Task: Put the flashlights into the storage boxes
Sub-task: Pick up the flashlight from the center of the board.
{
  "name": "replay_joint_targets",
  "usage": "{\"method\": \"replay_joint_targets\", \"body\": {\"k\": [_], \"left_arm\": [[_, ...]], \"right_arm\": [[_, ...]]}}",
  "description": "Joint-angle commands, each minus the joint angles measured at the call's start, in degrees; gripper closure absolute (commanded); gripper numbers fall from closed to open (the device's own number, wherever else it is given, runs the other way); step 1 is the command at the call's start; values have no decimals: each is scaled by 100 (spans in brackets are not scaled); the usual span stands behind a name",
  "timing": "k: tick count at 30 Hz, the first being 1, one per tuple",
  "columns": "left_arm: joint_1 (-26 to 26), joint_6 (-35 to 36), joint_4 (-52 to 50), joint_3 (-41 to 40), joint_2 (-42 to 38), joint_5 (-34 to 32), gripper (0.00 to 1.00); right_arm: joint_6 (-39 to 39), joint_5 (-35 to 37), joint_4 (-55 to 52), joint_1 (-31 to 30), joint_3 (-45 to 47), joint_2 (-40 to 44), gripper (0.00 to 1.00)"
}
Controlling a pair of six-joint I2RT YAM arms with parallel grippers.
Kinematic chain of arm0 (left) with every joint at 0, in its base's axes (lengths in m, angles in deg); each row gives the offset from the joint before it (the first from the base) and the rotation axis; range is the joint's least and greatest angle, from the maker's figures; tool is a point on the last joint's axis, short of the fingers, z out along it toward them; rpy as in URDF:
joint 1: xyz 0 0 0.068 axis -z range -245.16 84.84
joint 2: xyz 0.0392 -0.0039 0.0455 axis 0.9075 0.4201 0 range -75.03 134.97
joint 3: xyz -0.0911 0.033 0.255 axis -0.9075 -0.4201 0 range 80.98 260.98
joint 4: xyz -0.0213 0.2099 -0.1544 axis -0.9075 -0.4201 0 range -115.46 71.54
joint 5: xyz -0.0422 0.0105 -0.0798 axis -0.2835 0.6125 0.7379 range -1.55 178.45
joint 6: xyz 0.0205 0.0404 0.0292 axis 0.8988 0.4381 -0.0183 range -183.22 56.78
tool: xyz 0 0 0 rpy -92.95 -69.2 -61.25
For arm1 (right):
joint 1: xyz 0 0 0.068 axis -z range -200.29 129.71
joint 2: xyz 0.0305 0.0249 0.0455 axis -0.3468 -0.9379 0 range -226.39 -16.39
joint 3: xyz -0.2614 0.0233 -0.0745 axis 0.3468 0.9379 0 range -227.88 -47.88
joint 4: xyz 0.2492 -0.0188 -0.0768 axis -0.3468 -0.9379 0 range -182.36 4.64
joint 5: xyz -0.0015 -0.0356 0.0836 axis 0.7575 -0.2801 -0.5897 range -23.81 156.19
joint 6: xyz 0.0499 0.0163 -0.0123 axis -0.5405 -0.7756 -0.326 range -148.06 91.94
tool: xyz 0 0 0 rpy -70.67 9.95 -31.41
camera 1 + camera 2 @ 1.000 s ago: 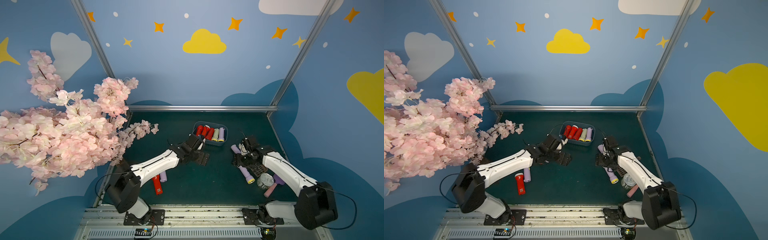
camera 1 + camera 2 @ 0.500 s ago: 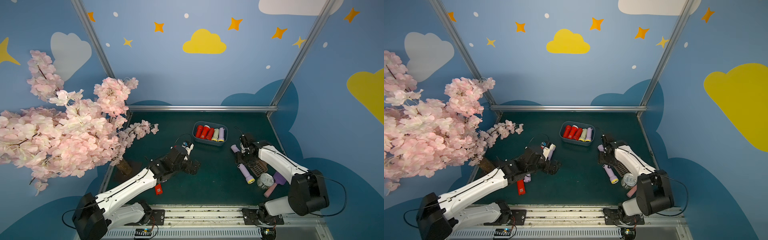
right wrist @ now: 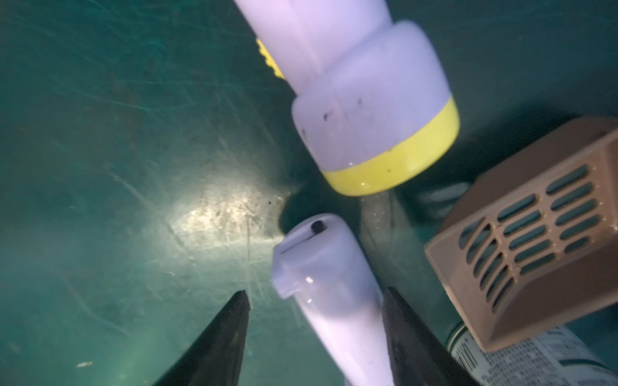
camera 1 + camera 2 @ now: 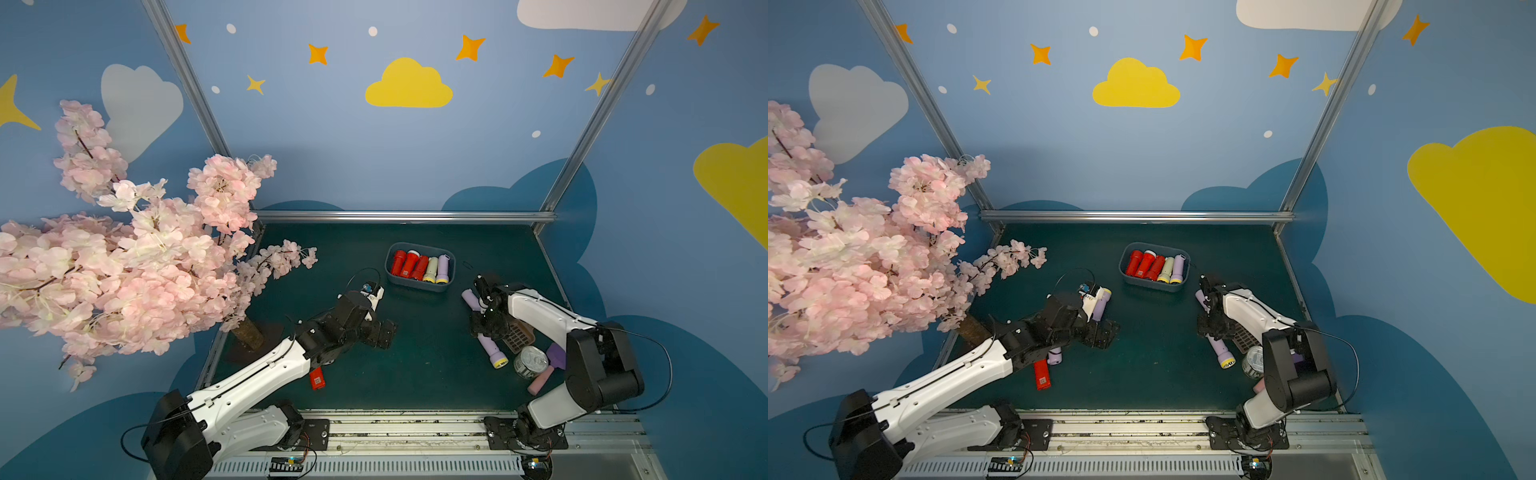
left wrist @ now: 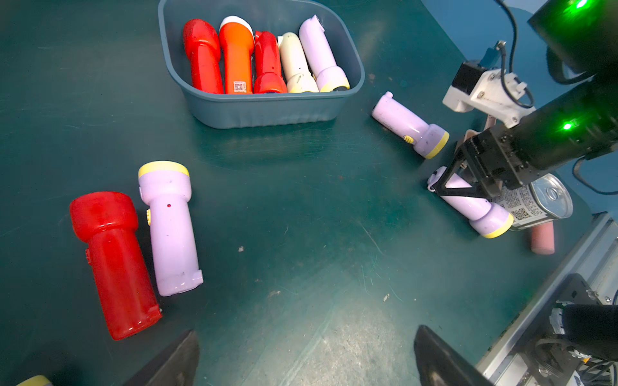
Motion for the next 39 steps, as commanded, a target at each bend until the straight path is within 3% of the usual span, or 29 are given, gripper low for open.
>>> {"method": "replay_joint_targets", "body": {"k": [1, 8, 14, 19, 29, 39], "left_arm": [[-36, 42, 57, -84, -108, -39, 1], [-62, 36, 5, -146, -208, -56, 1], [-92, 17, -15, -232, -325, -103, 1], [-114, -1, -19, -265, -350, -103, 1], [-141, 30, -107, -304, -512, -164, 1], [-167, -46, -113, -395, -573, -129, 1]], "right_arm": [[21, 83, -10, 28, 76, -179, 35], [4, -7, 119, 25, 67, -433, 38], [-9, -77, 186, 11, 51, -518, 59], [-6, -129, 122, -7, -80, -661, 67], [-205, -254, -256, -371, -561, -349, 69], [-287, -361, -608, -791, -1795, -624, 68]]}}
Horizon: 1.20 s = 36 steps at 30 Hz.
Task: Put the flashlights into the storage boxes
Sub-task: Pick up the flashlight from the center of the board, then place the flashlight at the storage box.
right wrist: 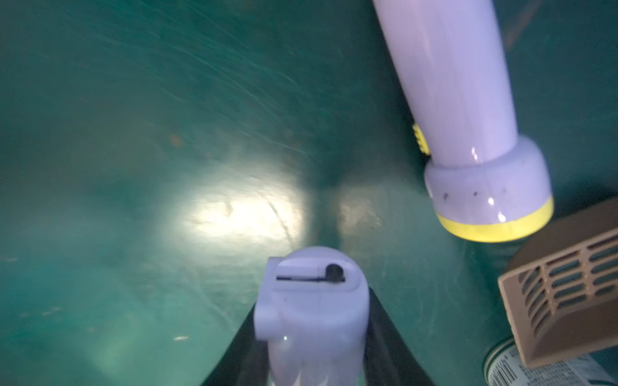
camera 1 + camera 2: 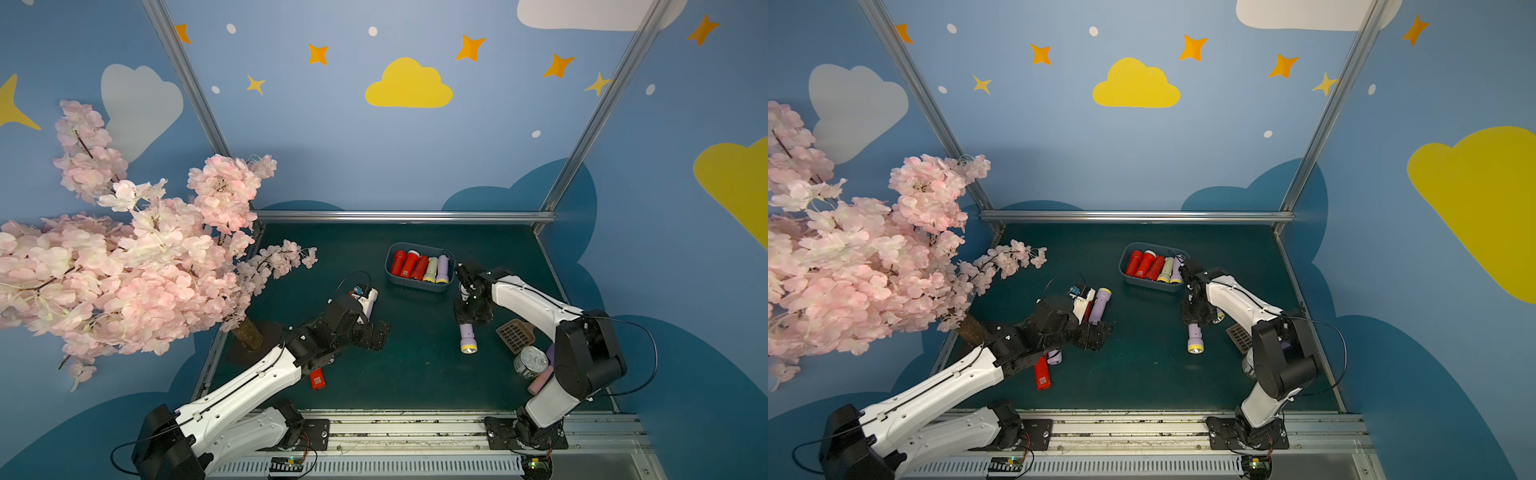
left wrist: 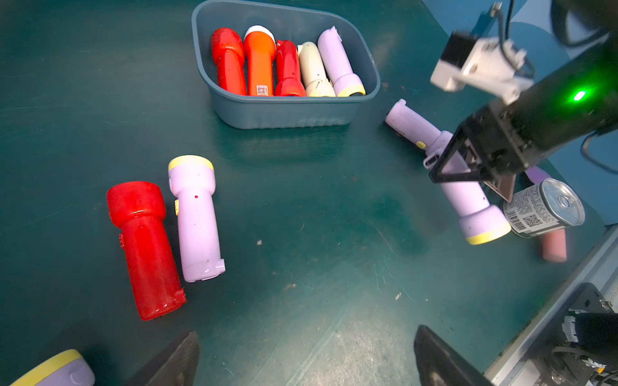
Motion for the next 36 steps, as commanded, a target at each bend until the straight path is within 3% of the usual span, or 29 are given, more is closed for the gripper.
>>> {"method": "replay_joint_targets", "body": {"k": [1, 21, 36], "left_arm": [[-37, -59, -53, -79, -110, 11, 1], [-78, -158, -361, 62, -60, -75, 1], [-108, -256, -416, 335, 408, -110, 1]], "right_arm": [[-60, -146, -228, -14, -509, -167, 68], [305, -367, -577, 144, -4356, -2681, 68], [388, -723, -636, 847, -5961, -4092, 67]]}}
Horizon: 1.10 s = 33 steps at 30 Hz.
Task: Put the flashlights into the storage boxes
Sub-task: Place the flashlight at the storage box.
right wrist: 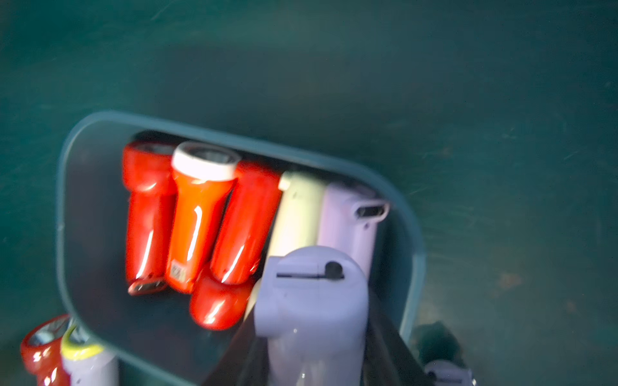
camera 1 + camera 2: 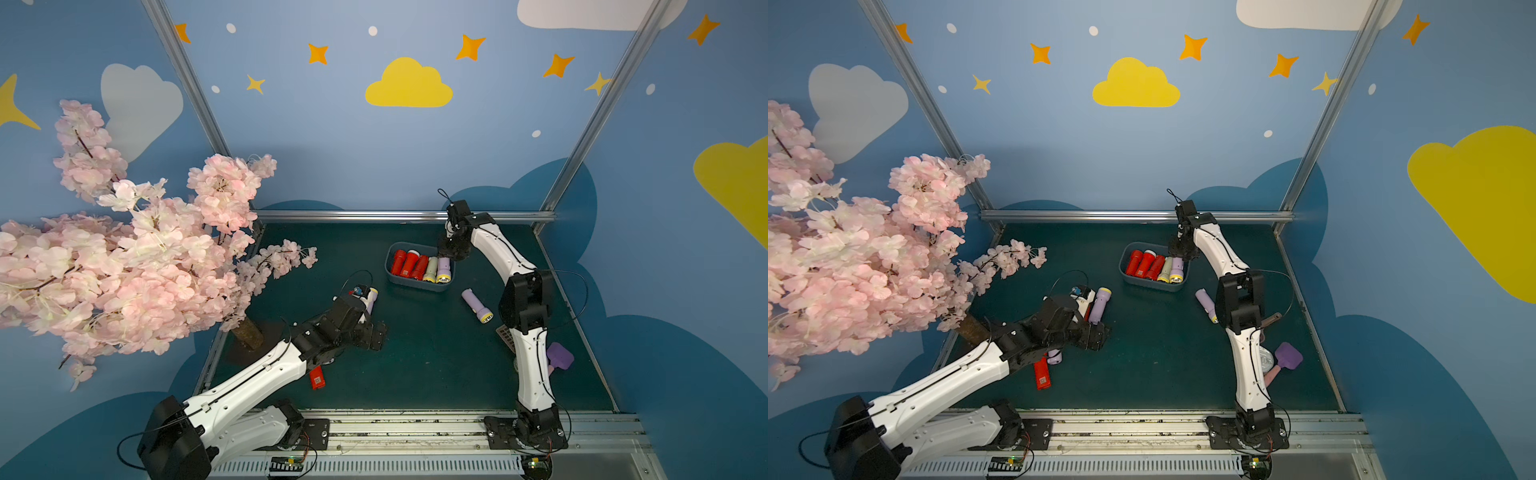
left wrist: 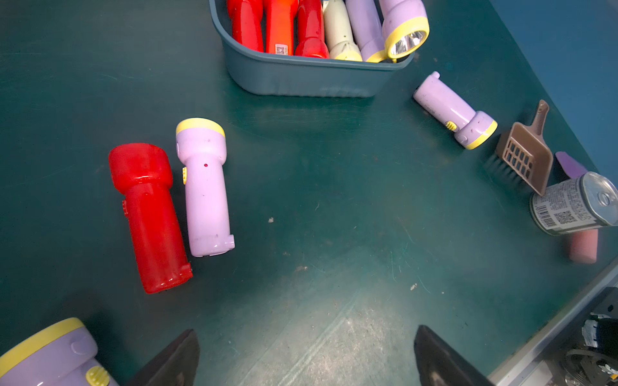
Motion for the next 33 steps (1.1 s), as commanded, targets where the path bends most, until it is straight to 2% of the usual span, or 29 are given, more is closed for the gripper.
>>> {"method": "replay_joint_targets", "body": {"k": [1, 9, 14, 22, 33], "left_arm": [[-36, -1, -82, 212, 101, -86, 1], [-45, 35, -83, 376, 337, -42, 1], [-46, 44, -73, 437, 393, 2, 1], [-48, 61, -108, 473, 348, 6, 1], [-49, -10, -226, 433, -25, -18, 1]], "right_arm": [[106, -112, -130, 101, -160, -225, 67], [181, -76, -94, 210, -116, -371, 66], [190, 107, -29, 201, 66, -271, 50], [225, 261, -10, 171, 191, -15, 40], [396, 553, 167, -7, 711, 1134, 35]]}}
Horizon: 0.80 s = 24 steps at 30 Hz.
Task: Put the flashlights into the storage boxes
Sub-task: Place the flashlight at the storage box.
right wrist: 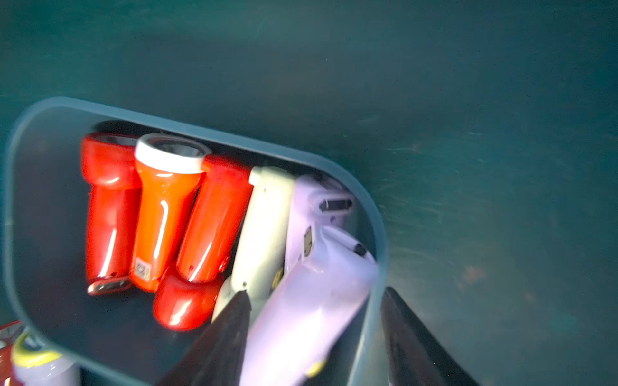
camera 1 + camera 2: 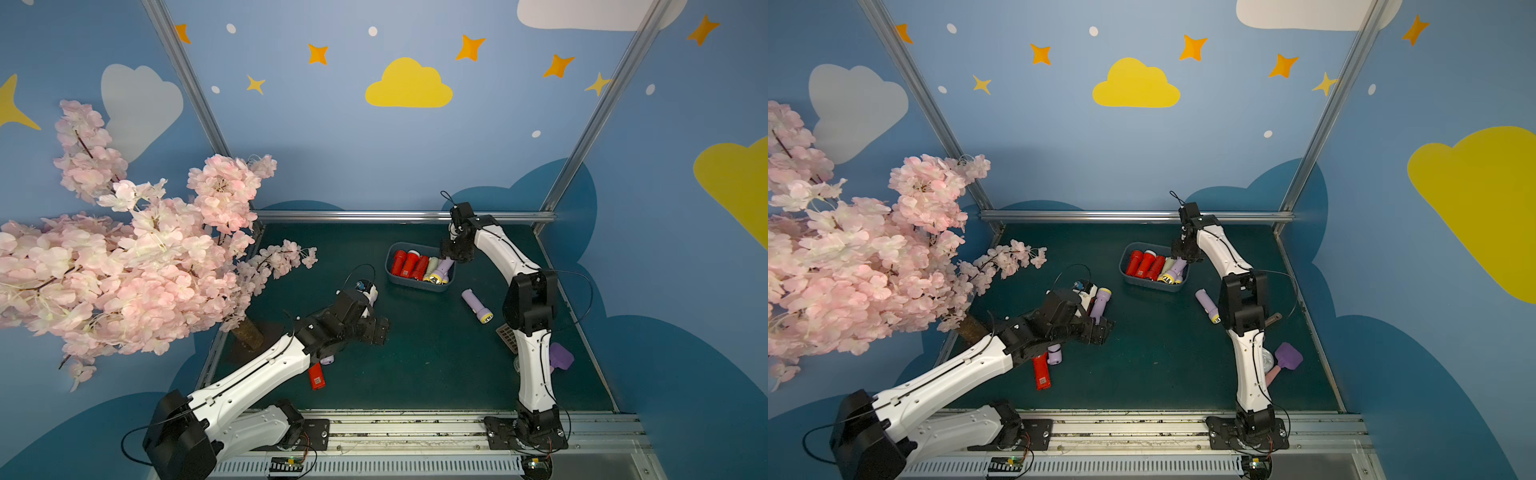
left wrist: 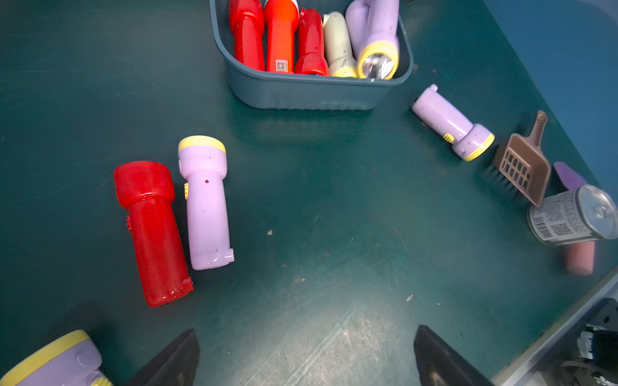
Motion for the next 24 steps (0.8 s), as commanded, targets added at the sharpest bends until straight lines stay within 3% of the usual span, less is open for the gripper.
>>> {"method": "replay_joint_targets", "body": {"k": [1, 7, 14, 24], "left_arm": [[-15, -33, -107, 72, -230, 36, 1], [-6, -169, -61, -99, -465, 133, 1], [-2, -275, -41, -233, -616, 246, 1], [177, -342, 183, -202, -551, 591, 1]], "right_arm": [[123, 190, 4, -47, 173, 721, 35], [194, 265, 19, -75, 872, 1416, 35], [246, 529, 303, -50, 2509, 2157, 36], [291, 669, 720, 17, 3930, 2560, 38]]}}
